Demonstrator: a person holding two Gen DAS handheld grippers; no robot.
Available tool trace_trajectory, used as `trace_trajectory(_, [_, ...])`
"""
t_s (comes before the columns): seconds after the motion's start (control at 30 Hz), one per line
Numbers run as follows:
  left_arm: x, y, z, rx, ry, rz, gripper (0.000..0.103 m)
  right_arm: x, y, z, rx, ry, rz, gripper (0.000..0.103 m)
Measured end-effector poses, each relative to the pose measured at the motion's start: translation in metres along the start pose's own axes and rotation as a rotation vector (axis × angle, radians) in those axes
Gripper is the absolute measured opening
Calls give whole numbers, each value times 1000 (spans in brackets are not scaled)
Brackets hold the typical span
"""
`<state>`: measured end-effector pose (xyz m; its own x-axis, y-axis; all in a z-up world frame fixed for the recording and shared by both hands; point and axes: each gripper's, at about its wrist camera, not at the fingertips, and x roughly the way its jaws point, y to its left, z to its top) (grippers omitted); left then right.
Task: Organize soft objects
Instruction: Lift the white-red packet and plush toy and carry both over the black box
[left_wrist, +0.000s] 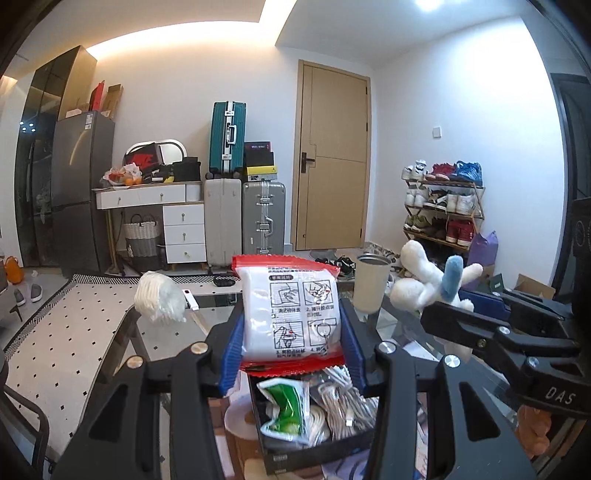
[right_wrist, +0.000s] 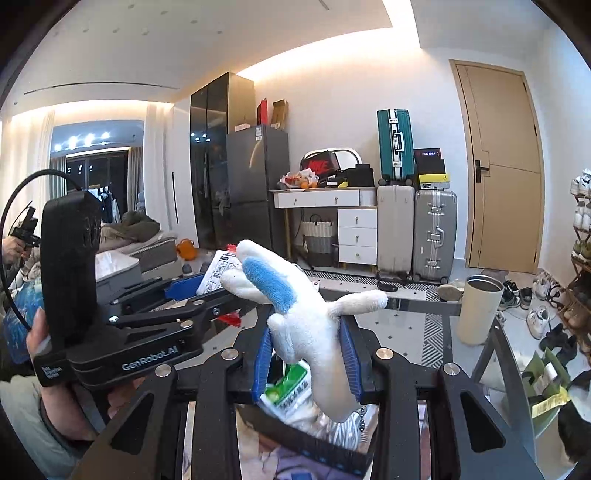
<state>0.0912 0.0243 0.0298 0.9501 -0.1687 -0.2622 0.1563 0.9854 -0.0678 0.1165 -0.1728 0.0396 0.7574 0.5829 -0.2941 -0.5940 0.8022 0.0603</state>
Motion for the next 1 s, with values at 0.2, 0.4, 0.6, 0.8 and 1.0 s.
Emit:
trace_trajectory(0.2, [7,4,0,-21,-7,7,46,15,-11,7,24,0,-20,34])
trace_trajectory(0.4, [9,4,-1,-34,10,-15,46,24,-21,8,57,30,-43,34])
trace_trajectory(0.6, [27,10,-3,-64,100,-18,46,40,-24,8,67,95,-64,34])
trace_trajectory(0.8, [56,12,-13,-95,237,-37,46,66,-37,0,133,227,-71,34])
trace_trajectory(1.0, [79,4,-29,-110,362,-99,46,93,-53,-13,207,326,-46,34])
